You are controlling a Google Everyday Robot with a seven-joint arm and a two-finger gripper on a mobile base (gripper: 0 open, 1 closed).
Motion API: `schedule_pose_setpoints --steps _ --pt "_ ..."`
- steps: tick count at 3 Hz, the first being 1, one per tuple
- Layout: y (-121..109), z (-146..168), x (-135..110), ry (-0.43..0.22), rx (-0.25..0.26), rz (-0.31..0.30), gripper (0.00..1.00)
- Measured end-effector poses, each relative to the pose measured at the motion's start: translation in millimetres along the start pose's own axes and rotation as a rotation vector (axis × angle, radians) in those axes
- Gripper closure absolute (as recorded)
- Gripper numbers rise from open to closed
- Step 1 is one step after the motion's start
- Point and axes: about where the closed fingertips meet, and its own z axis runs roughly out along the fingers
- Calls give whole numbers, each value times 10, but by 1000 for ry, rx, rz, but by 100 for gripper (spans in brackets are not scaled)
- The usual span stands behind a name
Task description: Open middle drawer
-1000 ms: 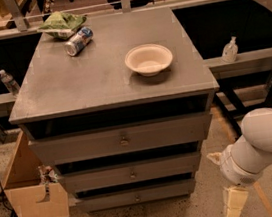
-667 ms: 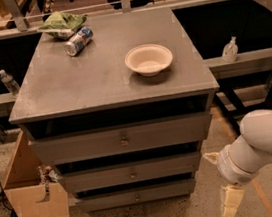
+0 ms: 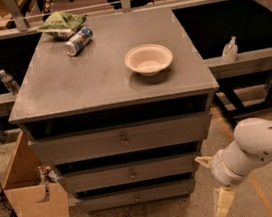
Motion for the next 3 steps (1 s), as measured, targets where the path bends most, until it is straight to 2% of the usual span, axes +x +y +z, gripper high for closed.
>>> schedule_pose_setpoints --steps 2,3 --pt "-210 446 29 -21 -1 -88 0" --pt "-323 627 -67 -22 10 -147 0"
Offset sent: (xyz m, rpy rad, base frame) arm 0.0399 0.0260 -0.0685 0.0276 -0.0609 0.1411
